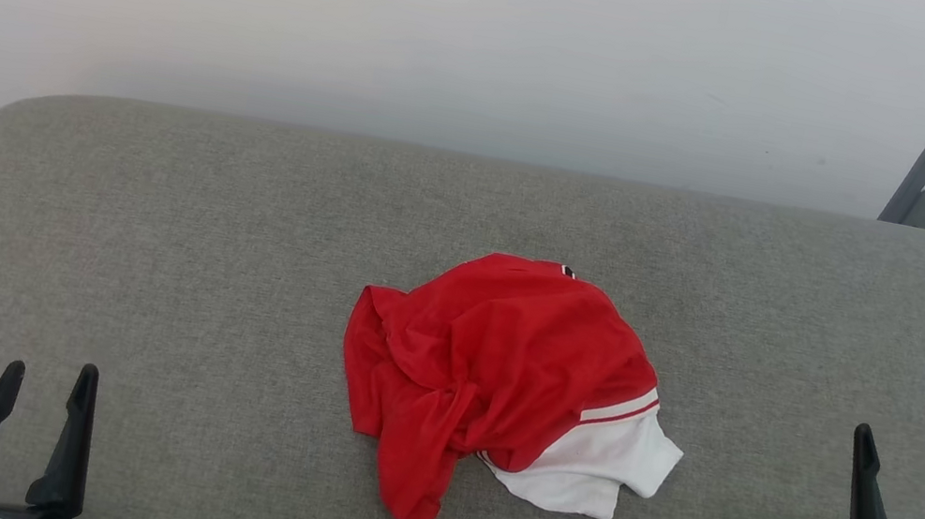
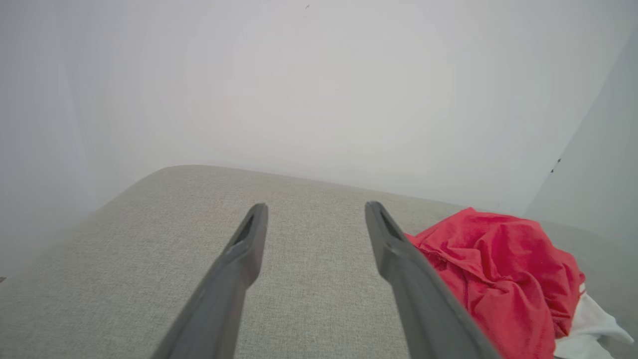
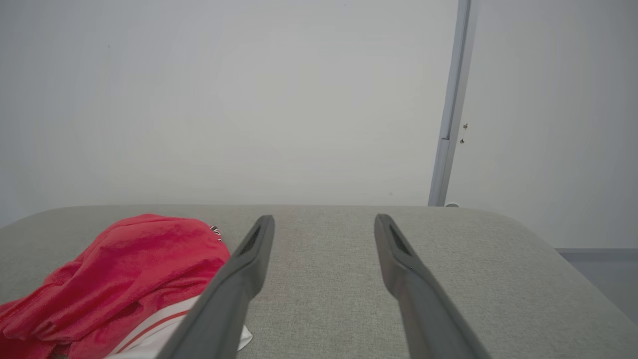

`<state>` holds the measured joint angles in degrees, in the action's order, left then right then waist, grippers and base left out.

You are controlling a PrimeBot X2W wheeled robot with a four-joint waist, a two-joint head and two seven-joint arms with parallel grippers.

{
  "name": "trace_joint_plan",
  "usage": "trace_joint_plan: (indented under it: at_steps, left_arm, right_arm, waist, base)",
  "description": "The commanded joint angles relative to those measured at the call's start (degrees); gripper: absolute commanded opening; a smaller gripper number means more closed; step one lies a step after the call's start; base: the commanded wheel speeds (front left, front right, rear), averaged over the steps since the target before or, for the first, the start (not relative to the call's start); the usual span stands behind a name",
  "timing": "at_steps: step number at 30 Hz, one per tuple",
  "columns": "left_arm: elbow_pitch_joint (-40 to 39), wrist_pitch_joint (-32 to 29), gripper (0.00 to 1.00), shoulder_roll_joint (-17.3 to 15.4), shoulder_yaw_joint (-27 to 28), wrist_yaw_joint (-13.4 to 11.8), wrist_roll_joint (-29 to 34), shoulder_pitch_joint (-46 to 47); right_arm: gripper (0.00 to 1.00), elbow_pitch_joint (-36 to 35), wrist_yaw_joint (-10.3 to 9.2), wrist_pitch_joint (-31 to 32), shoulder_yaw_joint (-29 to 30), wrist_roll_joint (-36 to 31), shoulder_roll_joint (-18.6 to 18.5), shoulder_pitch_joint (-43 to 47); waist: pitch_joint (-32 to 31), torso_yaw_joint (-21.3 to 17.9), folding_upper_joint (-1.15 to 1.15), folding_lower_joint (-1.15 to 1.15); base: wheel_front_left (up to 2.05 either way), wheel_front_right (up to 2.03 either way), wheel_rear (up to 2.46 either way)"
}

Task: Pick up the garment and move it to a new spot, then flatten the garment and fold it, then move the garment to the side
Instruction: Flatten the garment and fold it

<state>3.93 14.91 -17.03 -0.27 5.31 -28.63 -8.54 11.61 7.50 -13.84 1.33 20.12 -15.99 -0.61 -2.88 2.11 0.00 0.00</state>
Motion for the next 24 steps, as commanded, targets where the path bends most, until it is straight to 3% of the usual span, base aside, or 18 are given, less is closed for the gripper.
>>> trace_joint_plan:
  at_steps: [1,24]
  left_arm:
    - [0.31,0.4,1.0,0.4,0.4,0.47,0.5,-0.69]
    - [0.81,0.41,1.0,6.15,2.78,2.13,3.53,-0.65]
  right_arm:
    - [1.0,0.25,-0.02,-0.45,-0.35,0.24,0.19,-0.12]
    - [1.0,0.38,-0.02,-0.07,-2.27,0.21,0.08,-0.78]
  waist:
    - [-0.04,0.07,0.0,0.0]
    - [-0.15,1.38,0.0,0.0]
  base:
    - [0.0,0.0,0.0]
    - [0.0,0.0,0.0]
